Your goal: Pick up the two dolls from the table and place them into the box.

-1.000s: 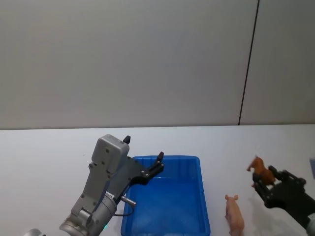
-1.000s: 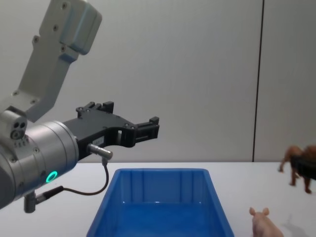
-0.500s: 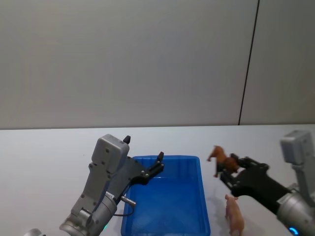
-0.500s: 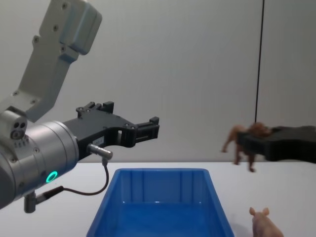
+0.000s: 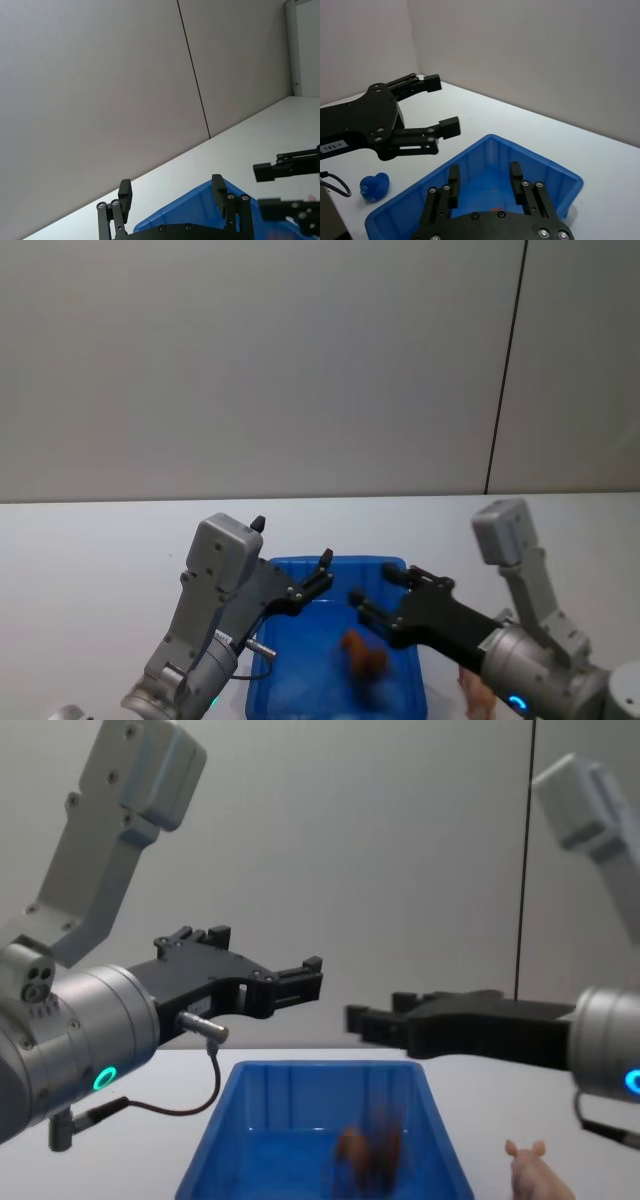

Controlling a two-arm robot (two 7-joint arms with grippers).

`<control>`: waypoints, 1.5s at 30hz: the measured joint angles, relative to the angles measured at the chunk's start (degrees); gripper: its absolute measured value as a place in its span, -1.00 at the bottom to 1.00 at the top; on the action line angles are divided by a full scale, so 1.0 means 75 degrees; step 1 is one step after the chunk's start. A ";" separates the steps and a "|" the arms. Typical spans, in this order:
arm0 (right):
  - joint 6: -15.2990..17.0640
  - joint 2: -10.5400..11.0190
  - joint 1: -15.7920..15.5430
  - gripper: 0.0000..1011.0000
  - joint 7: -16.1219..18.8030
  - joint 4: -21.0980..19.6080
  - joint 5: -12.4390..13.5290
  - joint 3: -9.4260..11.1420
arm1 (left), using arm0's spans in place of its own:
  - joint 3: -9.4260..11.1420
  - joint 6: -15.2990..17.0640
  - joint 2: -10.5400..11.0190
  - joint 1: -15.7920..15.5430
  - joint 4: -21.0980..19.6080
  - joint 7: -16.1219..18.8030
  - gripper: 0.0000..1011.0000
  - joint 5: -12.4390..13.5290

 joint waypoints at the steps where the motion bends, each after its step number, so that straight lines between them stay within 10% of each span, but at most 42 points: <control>1: 0.0018 -0.0063 0.0063 0.14 0.0057 0.0089 -0.0045 -0.0048 | 0.0000 0.0000 0.0000 0.0000 0.0000 0.0000 0.98 0.0000; 16: -0.0040 -0.0119 0.0220 0.98 0.0194 0.0385 -0.0371 -0.0170 | 0.0000 0.0000 0.0000 0.0000 0.0000 0.0000 0.98 0.0000; 45: 0.0412 0.1012 -0.0973 0.98 -0.0642 -0.0712 0.0082 0.0331 | 0.0000 0.0000 0.0000 0.0000 0.0000 -0.0001 0.98 0.0000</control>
